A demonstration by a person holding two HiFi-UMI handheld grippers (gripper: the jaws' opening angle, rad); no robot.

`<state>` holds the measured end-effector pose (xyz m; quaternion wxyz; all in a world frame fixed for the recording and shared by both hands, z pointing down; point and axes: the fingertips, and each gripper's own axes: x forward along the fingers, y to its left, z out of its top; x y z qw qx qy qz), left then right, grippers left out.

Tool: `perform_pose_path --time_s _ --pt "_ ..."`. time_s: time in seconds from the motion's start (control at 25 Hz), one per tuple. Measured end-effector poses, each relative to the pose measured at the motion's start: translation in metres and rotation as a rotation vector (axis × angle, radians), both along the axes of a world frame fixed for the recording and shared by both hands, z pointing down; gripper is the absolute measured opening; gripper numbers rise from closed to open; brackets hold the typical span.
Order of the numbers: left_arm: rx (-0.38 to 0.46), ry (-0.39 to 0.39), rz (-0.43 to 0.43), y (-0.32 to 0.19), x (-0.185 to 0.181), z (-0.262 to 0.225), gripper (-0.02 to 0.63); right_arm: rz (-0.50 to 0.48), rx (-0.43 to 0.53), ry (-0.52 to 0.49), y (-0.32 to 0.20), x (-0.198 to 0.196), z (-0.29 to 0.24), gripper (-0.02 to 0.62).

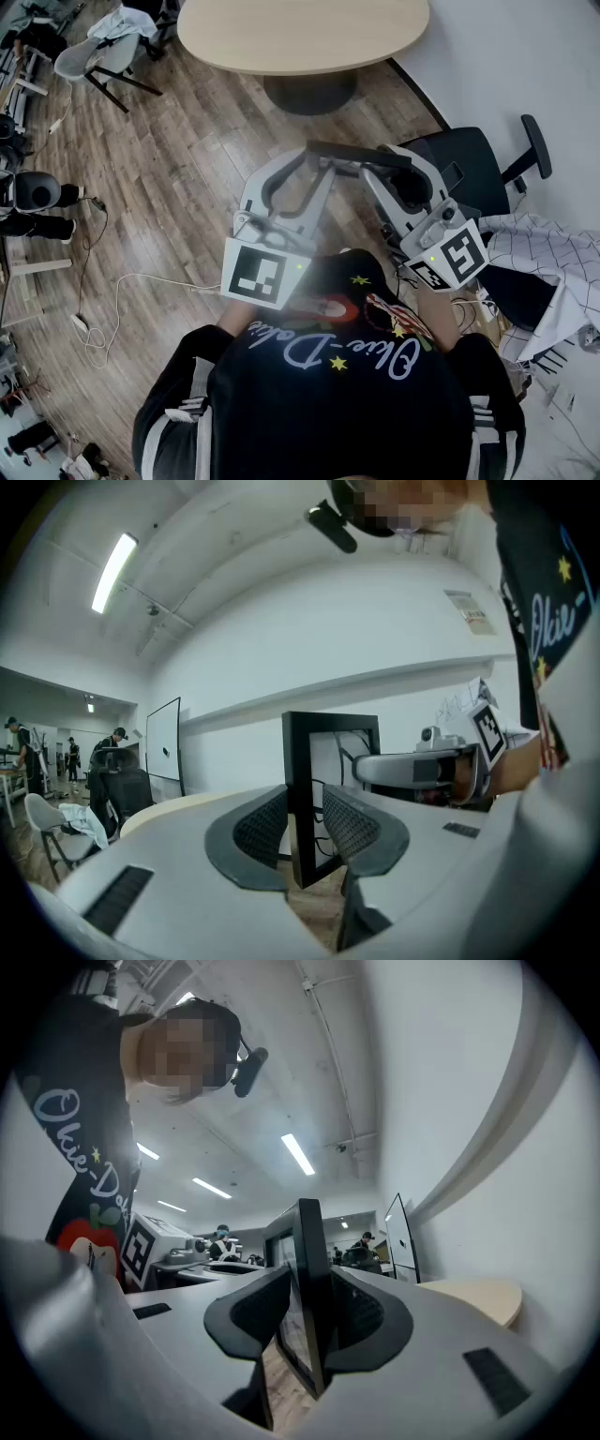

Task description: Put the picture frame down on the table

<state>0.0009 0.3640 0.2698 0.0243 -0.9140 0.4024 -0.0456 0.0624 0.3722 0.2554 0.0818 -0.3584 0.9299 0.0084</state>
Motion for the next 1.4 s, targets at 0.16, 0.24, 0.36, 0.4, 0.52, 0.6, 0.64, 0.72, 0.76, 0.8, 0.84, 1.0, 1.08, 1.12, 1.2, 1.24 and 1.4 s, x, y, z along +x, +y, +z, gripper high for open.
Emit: perform_pose_path --time_s 0.16,0.24,0.36,0.4,0.52,0.6,0.64,0.72,0.76,0.8,0.84,1.0,1.08,1.12,1.2,1.24,1.4 --pt "-0.002 0.004 0.000 -0.001 0.000 0.001 0.110 0.005 0.001 0.004 -0.001 0.000 0.001 0.098" --pt "-0.003 0.008 0.002 -0.001 0.001 0.002 0.110 0.010 -0.003 -0.004 -0.001 0.001 0.001 0.098" --pt "-0.007 0.007 0.006 0.000 0.004 0.003 0.110 0.019 -0.014 -0.024 -0.001 0.005 0.003 0.098" --pt "-0.008 0.008 0.006 0.000 0.005 0.003 0.110 0.021 -0.016 -0.026 -0.001 0.006 0.003 0.098" --pt "-0.011 0.010 0.007 0.000 0.008 0.005 0.110 0.024 -0.015 -0.022 -0.001 0.010 0.004 0.098" --pt "-0.009 0.008 0.009 0.000 0.012 0.004 0.110 0.024 -0.013 -0.021 -0.001 0.013 0.004 0.098" --pt "-0.008 0.008 0.010 0.000 0.013 0.004 0.110 0.024 -0.012 -0.021 -0.001 0.015 0.003 0.098" --pt "-0.006 0.007 0.010 0.001 0.017 0.003 0.110 0.025 -0.009 -0.025 -0.001 0.019 0.002 0.098" --pt "-0.004 0.007 0.009 0.001 0.020 0.002 0.110 0.025 -0.008 -0.027 -0.001 0.022 0.002 0.098" --pt "-0.003 0.008 0.008 0.001 0.023 0.001 0.110 0.026 -0.007 -0.030 -0.001 0.025 0.001 0.098" --pt "-0.003 0.009 0.008 0.001 0.026 0.001 0.110 0.027 -0.006 -0.032 -0.001 0.028 0.001 0.098" --pt "-0.002 0.015 0.009 0.003 0.040 0.000 0.110 0.033 -0.002 -0.037 0.001 0.042 0.000 0.098" --pt "0.001 0.015 0.009 0.005 0.047 0.000 0.110 0.033 0.000 -0.040 0.003 0.050 0.000 0.098" --pt "0.002 0.012 0.008 0.006 0.050 0.000 0.110 0.032 0.001 -0.041 0.004 0.053 0.001 0.098" --pt "0.001 0.012 0.006 0.008 0.057 0.001 0.110 0.031 0.002 -0.040 0.006 0.059 0.001 0.098" --pt "0.001 0.013 0.004 0.009 0.060 0.001 0.110 0.030 0.001 -0.039 0.007 0.062 0.002 0.098" --pt "-0.002 0.013 0.000 0.013 0.071 0.002 0.110 0.027 -0.002 -0.041 0.010 0.074 0.003 0.098"
